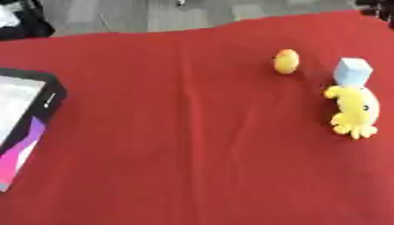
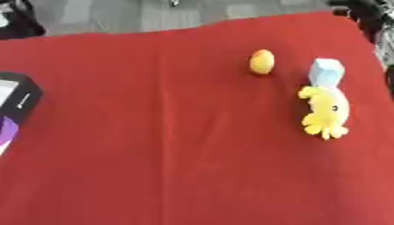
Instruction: Pick up the objects with one hand, pass them to the other hand, and then place them into the box on the other side of the table.
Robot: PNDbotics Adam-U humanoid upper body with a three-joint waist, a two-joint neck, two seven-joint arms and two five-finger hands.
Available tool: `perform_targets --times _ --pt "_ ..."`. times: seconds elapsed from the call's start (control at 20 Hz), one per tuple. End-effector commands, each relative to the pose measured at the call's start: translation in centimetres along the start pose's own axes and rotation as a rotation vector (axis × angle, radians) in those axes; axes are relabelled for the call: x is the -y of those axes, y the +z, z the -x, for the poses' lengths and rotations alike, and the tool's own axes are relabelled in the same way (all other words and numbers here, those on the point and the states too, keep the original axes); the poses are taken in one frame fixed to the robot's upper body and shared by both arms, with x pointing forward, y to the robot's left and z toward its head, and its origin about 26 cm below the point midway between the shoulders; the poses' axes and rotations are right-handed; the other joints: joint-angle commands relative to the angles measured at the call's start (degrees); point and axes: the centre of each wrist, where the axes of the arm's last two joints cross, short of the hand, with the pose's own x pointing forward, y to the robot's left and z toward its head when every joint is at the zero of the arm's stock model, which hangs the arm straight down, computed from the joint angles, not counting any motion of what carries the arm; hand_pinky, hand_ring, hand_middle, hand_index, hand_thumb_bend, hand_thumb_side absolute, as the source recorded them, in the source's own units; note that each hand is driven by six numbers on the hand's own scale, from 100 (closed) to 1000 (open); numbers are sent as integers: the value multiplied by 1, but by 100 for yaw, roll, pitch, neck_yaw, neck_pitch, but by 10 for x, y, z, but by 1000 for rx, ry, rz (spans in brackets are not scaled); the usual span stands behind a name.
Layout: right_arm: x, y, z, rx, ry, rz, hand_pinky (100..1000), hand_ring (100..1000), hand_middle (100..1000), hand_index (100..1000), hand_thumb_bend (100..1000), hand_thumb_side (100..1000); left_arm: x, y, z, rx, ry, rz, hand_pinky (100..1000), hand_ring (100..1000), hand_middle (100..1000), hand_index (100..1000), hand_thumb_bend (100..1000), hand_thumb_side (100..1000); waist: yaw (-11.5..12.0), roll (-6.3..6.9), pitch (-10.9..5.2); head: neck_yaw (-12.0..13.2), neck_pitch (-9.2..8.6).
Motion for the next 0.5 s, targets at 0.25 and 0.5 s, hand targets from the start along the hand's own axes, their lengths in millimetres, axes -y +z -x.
perform_targets --times 0.25,0.5 --pt "21 3 -15 24 120 -21 912 865 889 941 317 535 -5 -6 -13 42 -8 -11 832 762 787 833 783 604 5 40 5 -86 -141" --pt "33 2 -21 17 303 -136 929 898 905 940 335 467 -7 -6 -12 40 -13 -11 831 762 787 831 782 605 13 52 -1 -147 -104"
